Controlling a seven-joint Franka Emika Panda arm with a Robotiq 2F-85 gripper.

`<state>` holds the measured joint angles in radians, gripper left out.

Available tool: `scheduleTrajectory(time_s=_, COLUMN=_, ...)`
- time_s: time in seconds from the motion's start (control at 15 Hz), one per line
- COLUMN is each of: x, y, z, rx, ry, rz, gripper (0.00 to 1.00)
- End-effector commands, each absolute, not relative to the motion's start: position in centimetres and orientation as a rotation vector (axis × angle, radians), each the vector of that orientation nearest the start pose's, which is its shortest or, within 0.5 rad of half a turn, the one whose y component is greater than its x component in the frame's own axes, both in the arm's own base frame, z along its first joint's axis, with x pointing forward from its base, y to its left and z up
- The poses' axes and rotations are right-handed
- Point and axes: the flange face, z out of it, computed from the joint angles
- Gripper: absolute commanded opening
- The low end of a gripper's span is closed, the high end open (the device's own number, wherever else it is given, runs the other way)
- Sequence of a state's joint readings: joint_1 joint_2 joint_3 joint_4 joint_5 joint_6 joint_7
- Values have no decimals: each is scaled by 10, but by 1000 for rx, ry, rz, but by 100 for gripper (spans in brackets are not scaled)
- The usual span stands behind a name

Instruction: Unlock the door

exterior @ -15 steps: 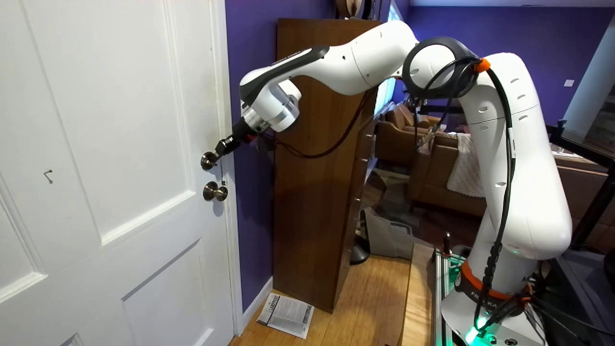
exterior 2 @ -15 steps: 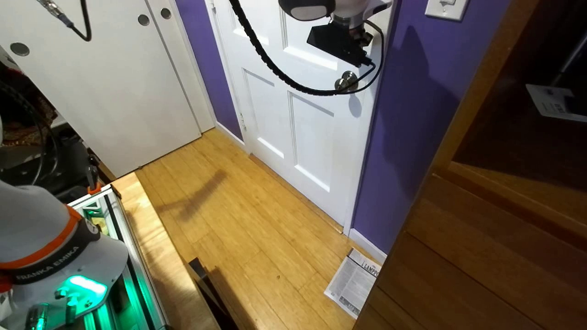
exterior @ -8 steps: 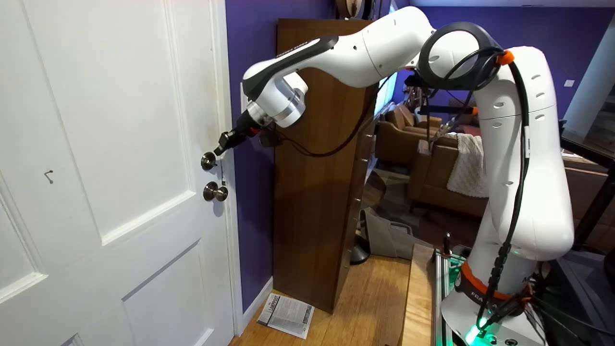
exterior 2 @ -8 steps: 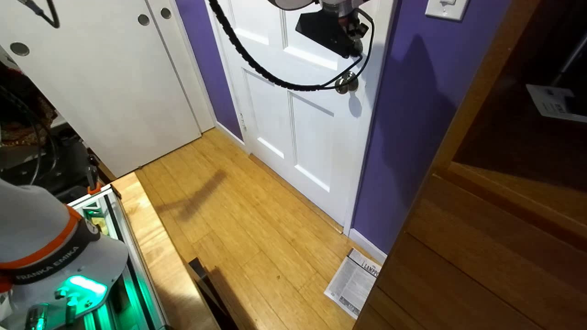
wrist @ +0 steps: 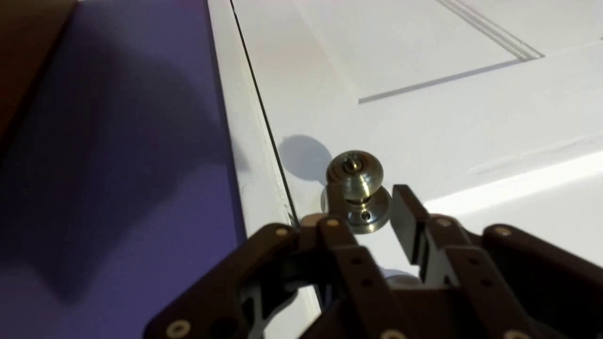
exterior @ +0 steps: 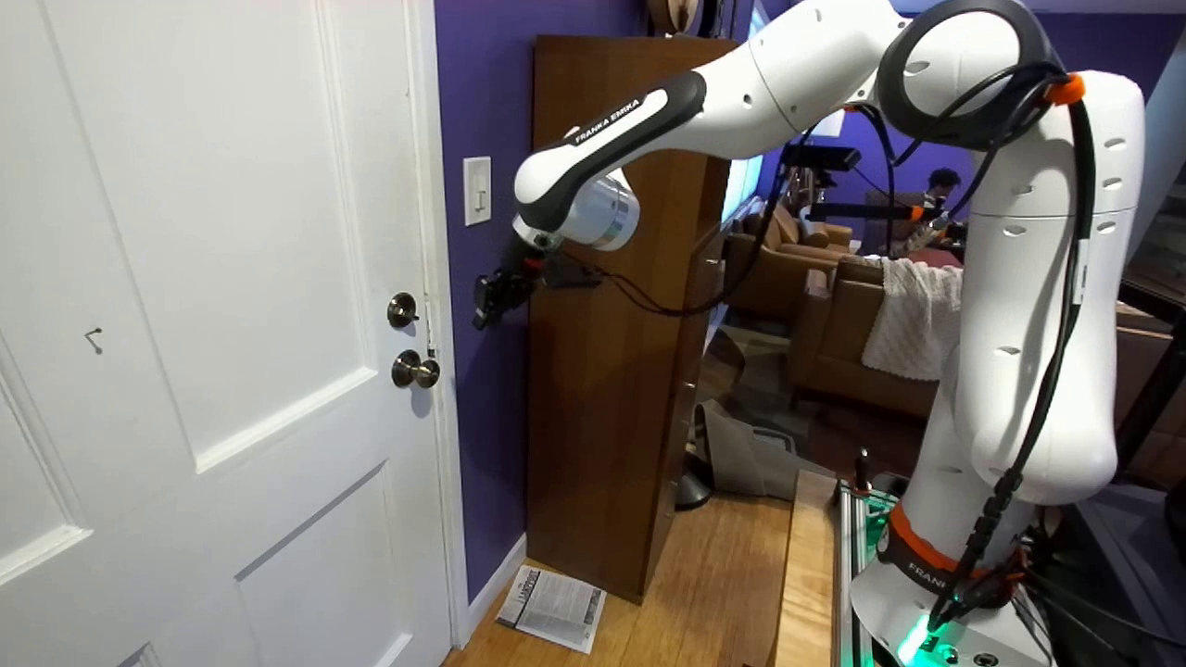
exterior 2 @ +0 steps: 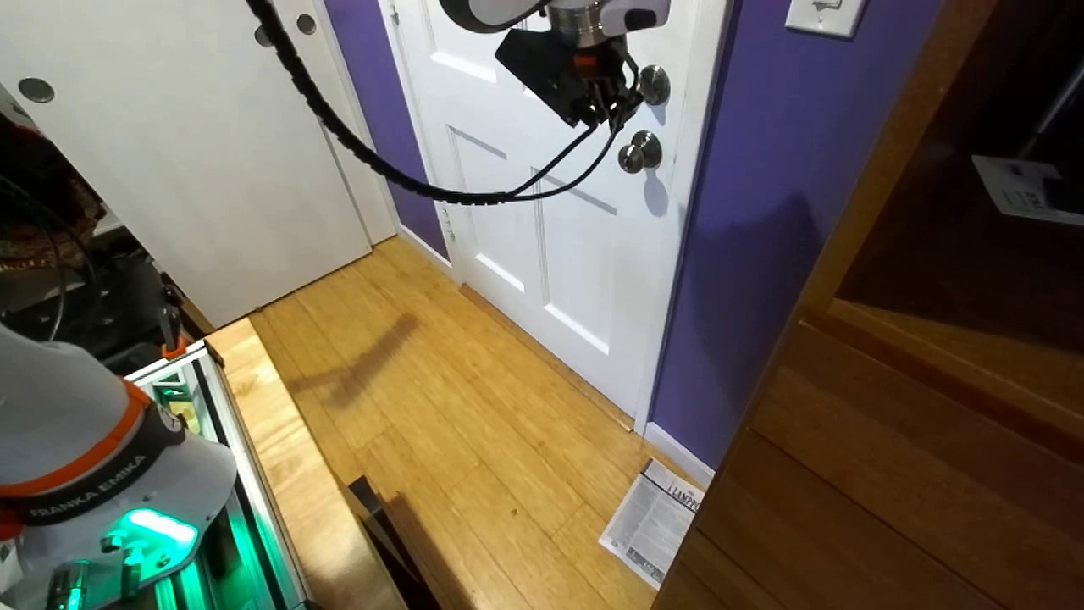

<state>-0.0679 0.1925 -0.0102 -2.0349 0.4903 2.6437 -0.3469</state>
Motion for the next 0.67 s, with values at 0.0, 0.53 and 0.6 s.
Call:
scheduleTrajectory(time_s=0.0, x=578, y=-51, z=408, rx=-2882, ry=267, rz=-530, gripper=63)
scheduleTrajectory(time_s=0.53, x=544, y=-20, z=433, rx=-3136, ry=548, rz=-434, gripper=100)
scheduleTrajectory(time_s=0.6, x=541, y=-12, z=433, rx=-3197, ry=552, rz=-428, gripper=100)
